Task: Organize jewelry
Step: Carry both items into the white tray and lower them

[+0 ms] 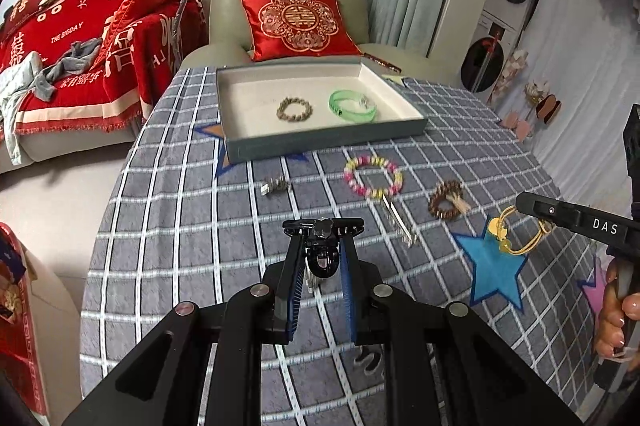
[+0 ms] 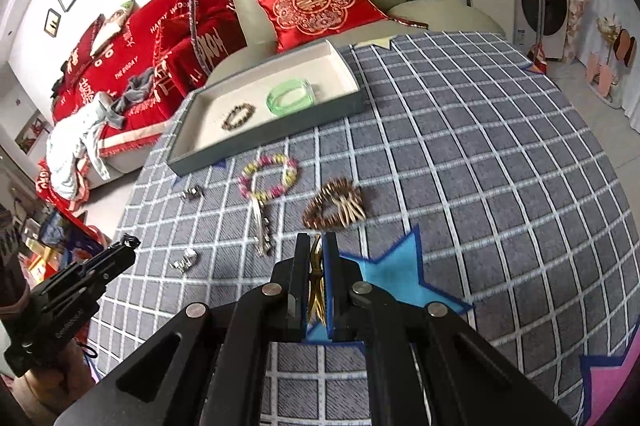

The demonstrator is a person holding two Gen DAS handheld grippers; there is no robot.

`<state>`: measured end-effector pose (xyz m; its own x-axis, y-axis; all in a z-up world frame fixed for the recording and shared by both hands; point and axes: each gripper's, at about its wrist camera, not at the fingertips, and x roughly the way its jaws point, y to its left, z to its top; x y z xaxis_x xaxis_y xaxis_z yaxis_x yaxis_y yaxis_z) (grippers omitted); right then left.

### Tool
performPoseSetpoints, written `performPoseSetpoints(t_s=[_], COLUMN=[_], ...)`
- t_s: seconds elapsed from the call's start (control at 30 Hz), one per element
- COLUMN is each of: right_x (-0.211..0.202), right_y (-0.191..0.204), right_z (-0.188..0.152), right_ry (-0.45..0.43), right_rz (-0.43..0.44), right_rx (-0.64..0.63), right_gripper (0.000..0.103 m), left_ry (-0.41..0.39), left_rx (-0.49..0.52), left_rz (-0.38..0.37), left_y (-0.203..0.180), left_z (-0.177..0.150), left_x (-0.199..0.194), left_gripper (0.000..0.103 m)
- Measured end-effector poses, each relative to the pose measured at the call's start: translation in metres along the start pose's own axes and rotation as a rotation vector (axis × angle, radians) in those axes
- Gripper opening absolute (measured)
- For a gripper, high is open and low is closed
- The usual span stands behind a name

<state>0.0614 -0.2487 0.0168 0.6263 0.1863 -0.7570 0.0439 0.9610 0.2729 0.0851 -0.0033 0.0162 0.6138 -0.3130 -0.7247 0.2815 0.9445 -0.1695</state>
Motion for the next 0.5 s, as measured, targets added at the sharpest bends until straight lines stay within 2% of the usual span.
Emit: performPoseSetpoints(t_s=[0.23, 0.5], right_x=[0.004, 0.040], right_y=[0.011, 0.029], right_z=[0.043, 0.105], right_ry=[-0.019, -0.010], right_rz=[0.056, 0.088], right_rx=[-0.001, -0.036], right_gripper=[0.006, 0.006], left_ry=[-0.013, -0.033], left_rx=[-0.013, 0.022], left_rz=[0.005, 0.042], left_y=[0.011, 0.017], left_z=[0.044, 0.097], left_x=[0.013, 0.047], left_gripper=[0.032, 0.032])
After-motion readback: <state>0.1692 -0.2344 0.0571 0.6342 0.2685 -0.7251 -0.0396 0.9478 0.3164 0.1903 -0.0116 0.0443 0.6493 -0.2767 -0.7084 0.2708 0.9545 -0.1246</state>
